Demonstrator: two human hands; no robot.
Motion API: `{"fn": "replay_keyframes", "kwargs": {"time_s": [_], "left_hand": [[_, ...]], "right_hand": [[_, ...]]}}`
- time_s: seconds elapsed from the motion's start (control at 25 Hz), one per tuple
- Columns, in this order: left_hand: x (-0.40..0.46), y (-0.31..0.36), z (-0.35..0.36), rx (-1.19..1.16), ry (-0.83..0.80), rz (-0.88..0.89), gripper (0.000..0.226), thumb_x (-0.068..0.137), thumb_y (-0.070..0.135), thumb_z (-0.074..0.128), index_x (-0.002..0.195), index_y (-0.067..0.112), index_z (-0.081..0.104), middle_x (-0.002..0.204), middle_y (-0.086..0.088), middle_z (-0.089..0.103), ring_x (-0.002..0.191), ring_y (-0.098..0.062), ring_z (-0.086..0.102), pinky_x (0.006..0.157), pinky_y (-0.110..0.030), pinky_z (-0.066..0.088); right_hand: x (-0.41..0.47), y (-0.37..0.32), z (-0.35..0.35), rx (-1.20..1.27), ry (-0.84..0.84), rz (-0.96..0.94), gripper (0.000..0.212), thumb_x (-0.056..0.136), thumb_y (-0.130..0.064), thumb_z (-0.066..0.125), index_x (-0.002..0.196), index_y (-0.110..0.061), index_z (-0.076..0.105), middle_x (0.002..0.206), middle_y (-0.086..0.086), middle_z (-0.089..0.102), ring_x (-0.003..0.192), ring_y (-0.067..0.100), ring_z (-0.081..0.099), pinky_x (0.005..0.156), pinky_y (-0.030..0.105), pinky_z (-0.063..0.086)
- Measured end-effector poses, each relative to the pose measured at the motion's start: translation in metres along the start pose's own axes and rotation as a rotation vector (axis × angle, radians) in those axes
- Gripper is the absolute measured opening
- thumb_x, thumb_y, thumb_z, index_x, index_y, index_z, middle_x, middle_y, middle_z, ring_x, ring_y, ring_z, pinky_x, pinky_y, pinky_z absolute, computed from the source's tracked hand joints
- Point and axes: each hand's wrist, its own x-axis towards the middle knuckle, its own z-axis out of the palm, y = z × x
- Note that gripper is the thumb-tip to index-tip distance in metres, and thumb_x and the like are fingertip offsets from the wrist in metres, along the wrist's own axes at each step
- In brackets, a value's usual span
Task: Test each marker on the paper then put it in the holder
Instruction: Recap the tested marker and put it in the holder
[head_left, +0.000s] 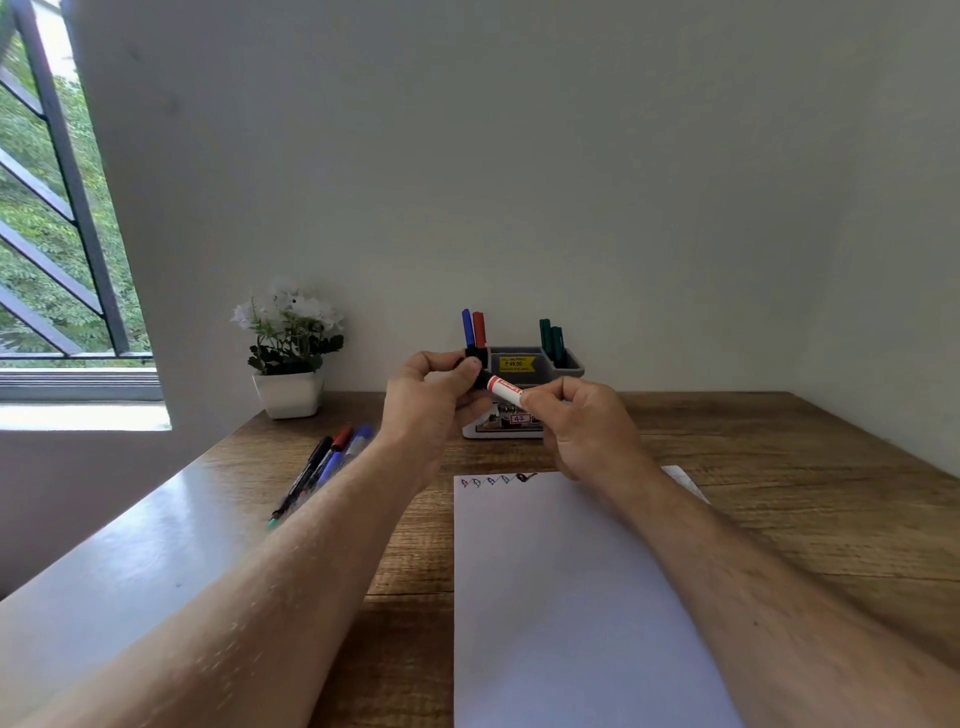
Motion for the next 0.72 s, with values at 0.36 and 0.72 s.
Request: {"fn": "replay_keyframes", "kwargs": {"time_s": [0.36,0.72], "left_hand": [[-0.008,0.002,0.014,0.009,-0.059,0.261,0.047,0.084,-0.003,0.071,0.117,0.023,0.050,0.103,-0.020,0.070,0.088,-0.028,0.074,0.078,-0.039,0.061],[0.013,0.024,0.018,0.436,0.041,0.706,0.051,0.085,0.008,0.074,0.120,0.030,0.044,0.099,0.003,0.067,0.076,-0.006,0.071,0.067,-0.021,0.057]], "right_hand": [[-0.002,0.000,0.005,-0.157,0.261,-0.220,0.017,0.090,-0.036,0.067,0.098,-0.022,0.072,0.092,-0.006,0.063,0.077,0.001,0.060,0.054,0.008,0.040],[-0.002,0.011,0.003,-0.320,0.292,-0.184,0.010,0.093,-0.006,0.057,0.097,-0.013,0.064,0.083,-0.001,0.061,0.065,-0.001,0.051,0.047,0.000,0.037]]}}
